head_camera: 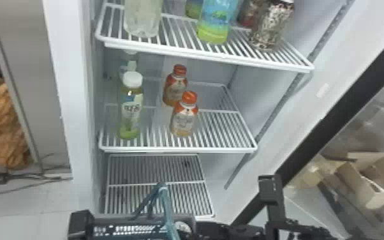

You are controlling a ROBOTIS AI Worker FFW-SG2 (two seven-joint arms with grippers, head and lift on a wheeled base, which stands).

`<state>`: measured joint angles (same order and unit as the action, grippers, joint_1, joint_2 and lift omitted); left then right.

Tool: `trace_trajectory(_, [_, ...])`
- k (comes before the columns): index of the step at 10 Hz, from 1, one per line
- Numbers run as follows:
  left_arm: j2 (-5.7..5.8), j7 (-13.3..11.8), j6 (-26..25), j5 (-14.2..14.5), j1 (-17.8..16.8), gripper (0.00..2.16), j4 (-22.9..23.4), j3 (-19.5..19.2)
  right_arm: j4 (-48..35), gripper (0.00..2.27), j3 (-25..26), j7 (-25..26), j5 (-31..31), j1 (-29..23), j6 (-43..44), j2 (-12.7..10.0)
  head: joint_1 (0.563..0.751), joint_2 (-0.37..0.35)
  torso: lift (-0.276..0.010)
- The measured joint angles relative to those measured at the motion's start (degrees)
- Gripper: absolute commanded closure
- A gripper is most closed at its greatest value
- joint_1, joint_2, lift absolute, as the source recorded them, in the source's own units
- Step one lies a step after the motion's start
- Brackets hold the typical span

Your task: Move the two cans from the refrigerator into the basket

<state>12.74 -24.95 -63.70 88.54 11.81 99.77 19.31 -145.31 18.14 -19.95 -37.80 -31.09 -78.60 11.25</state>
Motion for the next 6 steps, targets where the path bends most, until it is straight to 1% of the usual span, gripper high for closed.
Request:
trace_trajectory(1, [0.0, 0.01, 0.01, 0.0, 0.06, 1.21, 0.0, 0.0, -0.14, 0.4, 0.02, -0.4, 1.01, -0.04, 1.83, 0.0, 0.695, -0.35, -0.266])
trace_trajectory(4, [0.01, -0.01, 0.0, 0.01, 0.13, 1.21, 0.0, 0.0, -1.73, 0.4, 0.16, -0.53, 7.43, -0.47, 8.57, -0.27, 0.695, -0.35, -0.266])
trace_trajectory(6, [0.01, -0.01, 0.0, 0.01, 0.14, 1.21, 0.0, 0.0, -3.02, 0.4, 0.53, -0.44, 13.0, -0.94, 12.74, -0.67, 0.695, -0.35, -0.266])
